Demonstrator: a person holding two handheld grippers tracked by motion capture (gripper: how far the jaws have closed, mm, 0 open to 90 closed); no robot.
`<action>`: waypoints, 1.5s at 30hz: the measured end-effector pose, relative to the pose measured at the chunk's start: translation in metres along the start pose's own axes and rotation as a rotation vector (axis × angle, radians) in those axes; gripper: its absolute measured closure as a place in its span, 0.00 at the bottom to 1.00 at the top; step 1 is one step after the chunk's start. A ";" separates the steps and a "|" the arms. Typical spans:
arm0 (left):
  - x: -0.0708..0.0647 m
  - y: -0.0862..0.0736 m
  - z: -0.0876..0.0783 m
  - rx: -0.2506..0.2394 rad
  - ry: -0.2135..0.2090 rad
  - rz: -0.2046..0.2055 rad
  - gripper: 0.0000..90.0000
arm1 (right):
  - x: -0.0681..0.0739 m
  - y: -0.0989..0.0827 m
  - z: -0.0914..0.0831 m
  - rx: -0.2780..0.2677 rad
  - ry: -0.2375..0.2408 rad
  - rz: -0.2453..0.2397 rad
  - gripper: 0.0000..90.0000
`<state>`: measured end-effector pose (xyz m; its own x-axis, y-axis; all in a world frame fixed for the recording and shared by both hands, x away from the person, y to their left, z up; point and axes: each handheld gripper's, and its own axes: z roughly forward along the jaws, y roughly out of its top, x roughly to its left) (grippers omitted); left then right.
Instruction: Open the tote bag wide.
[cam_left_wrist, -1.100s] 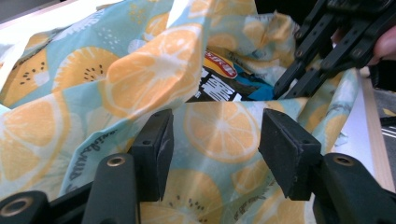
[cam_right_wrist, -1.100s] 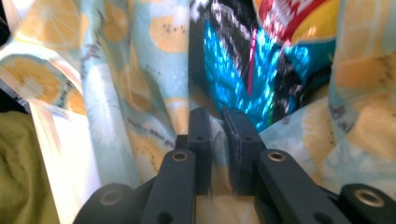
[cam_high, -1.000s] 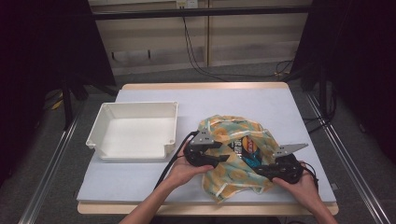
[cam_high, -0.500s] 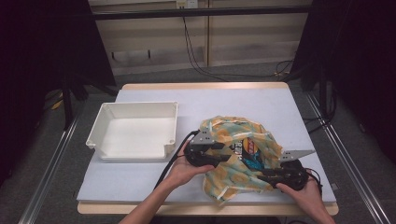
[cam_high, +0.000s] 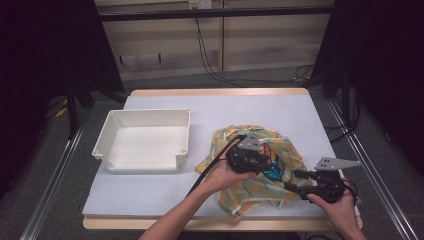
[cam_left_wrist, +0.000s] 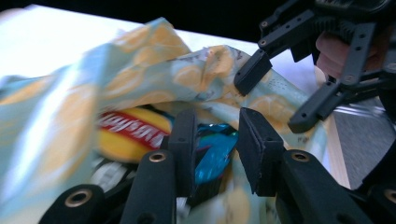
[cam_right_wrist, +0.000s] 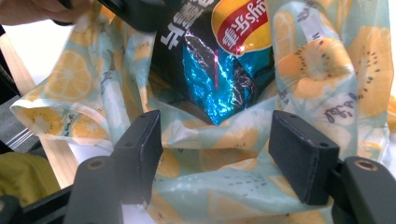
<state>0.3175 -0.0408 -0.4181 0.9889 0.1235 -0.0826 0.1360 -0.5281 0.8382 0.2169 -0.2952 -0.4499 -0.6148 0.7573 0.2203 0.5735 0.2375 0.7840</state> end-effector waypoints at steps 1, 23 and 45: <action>0.000 0.001 0.007 0.010 -0.007 0.005 0.75 | 0.000 0.000 0.000 0.000 0.000 0.000 0.38; -0.007 -0.018 0.066 0.242 0.095 0.197 0.49 | -0.008 -0.006 0.013 0.048 0.028 0.017 0.31; 0.002 -0.010 0.021 0.043 0.032 0.071 0.99 | -0.003 0.004 0.023 0.054 0.040 -0.017 0.30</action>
<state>0.3190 -0.0531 -0.4380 0.9938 0.1108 -0.0064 0.0690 -0.5716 0.8176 0.2337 -0.2828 -0.4608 -0.6451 0.7283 0.2312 0.5906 0.2832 0.7556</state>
